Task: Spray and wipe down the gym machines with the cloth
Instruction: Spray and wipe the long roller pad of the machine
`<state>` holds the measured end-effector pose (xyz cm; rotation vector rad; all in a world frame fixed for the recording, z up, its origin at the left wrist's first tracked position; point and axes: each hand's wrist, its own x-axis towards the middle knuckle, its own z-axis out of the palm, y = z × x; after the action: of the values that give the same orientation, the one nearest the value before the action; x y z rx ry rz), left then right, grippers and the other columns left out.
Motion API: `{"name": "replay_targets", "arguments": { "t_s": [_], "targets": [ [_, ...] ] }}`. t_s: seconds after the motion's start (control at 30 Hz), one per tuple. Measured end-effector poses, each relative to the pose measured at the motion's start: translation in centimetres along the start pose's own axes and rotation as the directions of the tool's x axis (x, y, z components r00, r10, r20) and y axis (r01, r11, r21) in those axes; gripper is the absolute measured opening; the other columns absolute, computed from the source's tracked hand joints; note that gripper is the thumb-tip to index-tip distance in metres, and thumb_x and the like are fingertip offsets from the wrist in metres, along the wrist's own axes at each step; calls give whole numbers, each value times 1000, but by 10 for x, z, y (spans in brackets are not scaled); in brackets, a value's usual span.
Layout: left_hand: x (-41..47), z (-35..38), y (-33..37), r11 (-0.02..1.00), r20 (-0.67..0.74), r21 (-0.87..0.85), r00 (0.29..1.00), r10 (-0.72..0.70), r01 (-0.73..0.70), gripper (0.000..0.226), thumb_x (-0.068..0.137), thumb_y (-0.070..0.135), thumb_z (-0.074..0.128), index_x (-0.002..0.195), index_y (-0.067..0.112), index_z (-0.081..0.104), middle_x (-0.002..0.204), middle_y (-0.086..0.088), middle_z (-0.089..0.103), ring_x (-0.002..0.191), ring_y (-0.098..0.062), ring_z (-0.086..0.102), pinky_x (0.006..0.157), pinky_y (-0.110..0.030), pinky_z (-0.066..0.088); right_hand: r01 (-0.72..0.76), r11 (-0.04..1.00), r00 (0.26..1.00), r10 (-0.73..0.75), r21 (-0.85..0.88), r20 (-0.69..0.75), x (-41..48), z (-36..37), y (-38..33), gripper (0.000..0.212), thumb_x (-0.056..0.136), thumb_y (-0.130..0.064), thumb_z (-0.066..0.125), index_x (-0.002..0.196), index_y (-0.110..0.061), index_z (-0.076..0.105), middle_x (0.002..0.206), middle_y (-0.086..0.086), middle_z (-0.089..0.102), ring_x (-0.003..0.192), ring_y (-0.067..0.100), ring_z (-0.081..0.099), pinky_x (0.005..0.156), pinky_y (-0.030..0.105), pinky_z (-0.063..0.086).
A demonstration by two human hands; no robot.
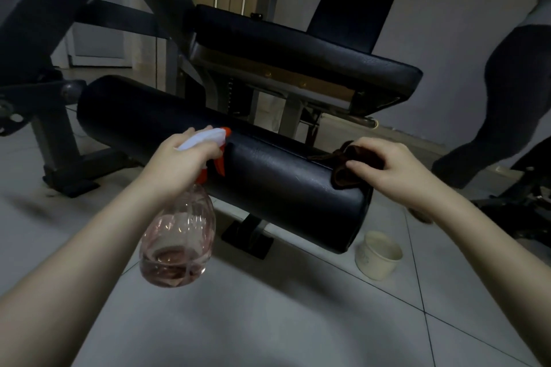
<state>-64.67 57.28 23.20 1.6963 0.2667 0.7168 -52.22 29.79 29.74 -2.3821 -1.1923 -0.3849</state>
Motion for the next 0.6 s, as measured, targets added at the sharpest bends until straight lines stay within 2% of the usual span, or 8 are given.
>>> {"name": "replay_targets", "arguments": {
  "t_s": [0.07,0.13,0.2,0.27,0.37,0.43,0.5,0.6],
  "targets": [
    [2,-1,-4,1000,-5,-5,1000,0,0,45,87,16,57,132,24,57,151,10,37,132,3,29,75,-9,29,5,998,1000,-4,-70,6,14,9,-8,35,90,-25,58,125,-23,55,119,3,62,111,22,56,95,40,45],
    [3,-1,-5,1000,8,-2,1000,-1,1,54,81,25,61,135,24,55,151,8,37,135,0,29,80,-11,30,17,995,999,-13,-98,39,33,20,-22,49,92,-29,54,139,-24,41,133,5,53,123,24,49,103,40,40],
    [3,-1,-4,1000,22,-1,1000,-18,18,67,68,34,59,134,24,56,150,7,40,136,-5,33,86,-16,32,43,994,997,-36,-101,71,51,30,-33,46,93,-34,52,137,-21,45,131,5,55,121,22,50,100,33,40],
    [3,-2,-4,1000,11,-2,1000,-23,23,69,64,35,56,132,24,58,148,6,42,134,-8,38,88,-19,33,46,994,995,-37,-95,93,56,32,-38,36,93,-38,52,123,-19,57,117,3,61,108,19,56,89,29,43],
    [2,-2,-3,1000,12,-11,1000,-27,27,69,63,37,57,132,27,57,149,8,40,126,1,38,86,-17,33,96,989,993,-88,-112,75,39,23,-31,30,91,-39,53,111,-18,62,104,0,62,98,17,57,85,35,46],
    [1,-3,-3,1000,15,-9,1000,-25,25,66,67,36,60,133,28,56,150,9,38,120,3,37,88,-19,33,117,985,991,-108,-128,79,23,18,-27,34,89,-43,50,111,-20,61,105,-4,59,99,14,55,87,37,46],
    [2,-2,-3,1000,-4,-9,1000,-18,18,55,79,27,63,133,26,56,152,8,36,126,2,33,92,-22,32,141,976,988,-129,-169,81,17,20,-28,41,86,-49,46,113,-21,59,109,-4,57,103,14,52,89,35,44],
    [0,0,-3,1000,-18,-5,1000,-3,3,47,88,15,57,134,25,55,153,7,34,135,-1,28,95,-24,31,188,954,982,-180,-235,56,30,33,-38,39,89,-43,52,119,-19,56,115,1,56,110,23,50,92,35,41]
  ]
}}
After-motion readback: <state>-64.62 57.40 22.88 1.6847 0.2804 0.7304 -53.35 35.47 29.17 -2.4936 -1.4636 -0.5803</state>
